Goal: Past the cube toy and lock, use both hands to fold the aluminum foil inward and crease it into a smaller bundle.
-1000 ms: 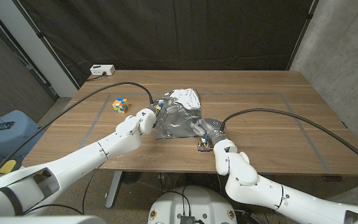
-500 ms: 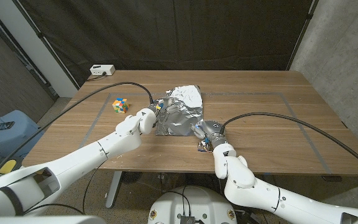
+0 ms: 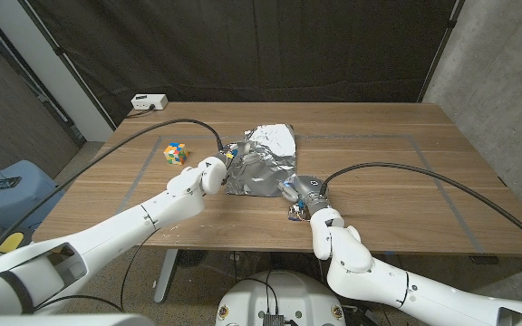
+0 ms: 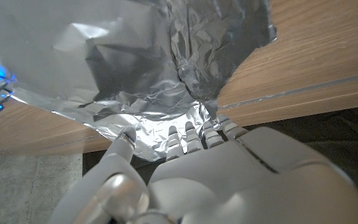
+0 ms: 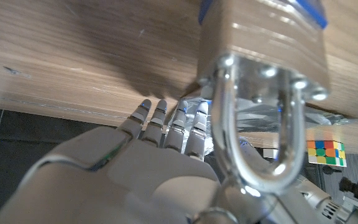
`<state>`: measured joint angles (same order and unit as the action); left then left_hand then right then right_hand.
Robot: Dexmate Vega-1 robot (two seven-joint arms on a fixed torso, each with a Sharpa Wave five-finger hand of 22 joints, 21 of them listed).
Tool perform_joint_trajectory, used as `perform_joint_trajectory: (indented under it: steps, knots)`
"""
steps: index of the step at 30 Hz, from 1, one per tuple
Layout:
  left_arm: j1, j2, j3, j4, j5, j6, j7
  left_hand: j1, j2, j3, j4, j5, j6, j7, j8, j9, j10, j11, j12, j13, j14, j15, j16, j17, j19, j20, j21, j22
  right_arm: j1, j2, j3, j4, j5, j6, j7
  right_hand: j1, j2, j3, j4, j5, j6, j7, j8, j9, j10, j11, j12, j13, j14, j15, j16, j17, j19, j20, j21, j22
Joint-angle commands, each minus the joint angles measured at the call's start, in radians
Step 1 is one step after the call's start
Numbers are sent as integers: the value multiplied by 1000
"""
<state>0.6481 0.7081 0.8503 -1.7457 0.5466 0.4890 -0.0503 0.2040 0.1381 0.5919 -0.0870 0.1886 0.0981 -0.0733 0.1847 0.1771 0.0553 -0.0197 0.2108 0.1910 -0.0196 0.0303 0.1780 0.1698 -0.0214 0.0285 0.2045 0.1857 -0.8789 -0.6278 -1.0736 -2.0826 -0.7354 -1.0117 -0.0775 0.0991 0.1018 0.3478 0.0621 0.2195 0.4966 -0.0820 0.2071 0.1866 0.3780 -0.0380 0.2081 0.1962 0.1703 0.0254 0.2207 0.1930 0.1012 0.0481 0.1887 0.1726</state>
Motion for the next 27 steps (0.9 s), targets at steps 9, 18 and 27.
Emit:
perform_joint_trajectory:
  steps: [9,18,27]
  knots:
    - [21,14,-18,-19,-7,-1,11,6,-2,5,-2,2,6,4,-1,1,2,1,-1,2,5,1,2,3,7,1,5,0,-10,-38,26,-117,-46,27,24,13,1,10,-7,-2,12,-3,-2,2,12,3,0,2,8,-3,-2,4,1,-2,3,-1]
    - [38,28,-32,-45,-7,18,20,6,-2,5,-2,2,7,4,0,1,2,-1,-1,2,5,2,2,3,8,1,5,0,-22,-43,58,-137,-53,69,29,14,1,12,-10,-3,14,-3,-3,2,10,1,-2,3,8,-2,-3,4,1,-2,3,-1]
    - [61,50,-53,-84,-7,35,31,6,-2,6,-3,2,7,5,0,1,1,1,-1,2,5,2,2,3,8,2,5,0,-24,-23,69,-145,-95,97,38,15,0,13,-12,-4,13,-4,-4,2,8,4,-3,3,8,-1,-4,4,2,-1,3,-1]
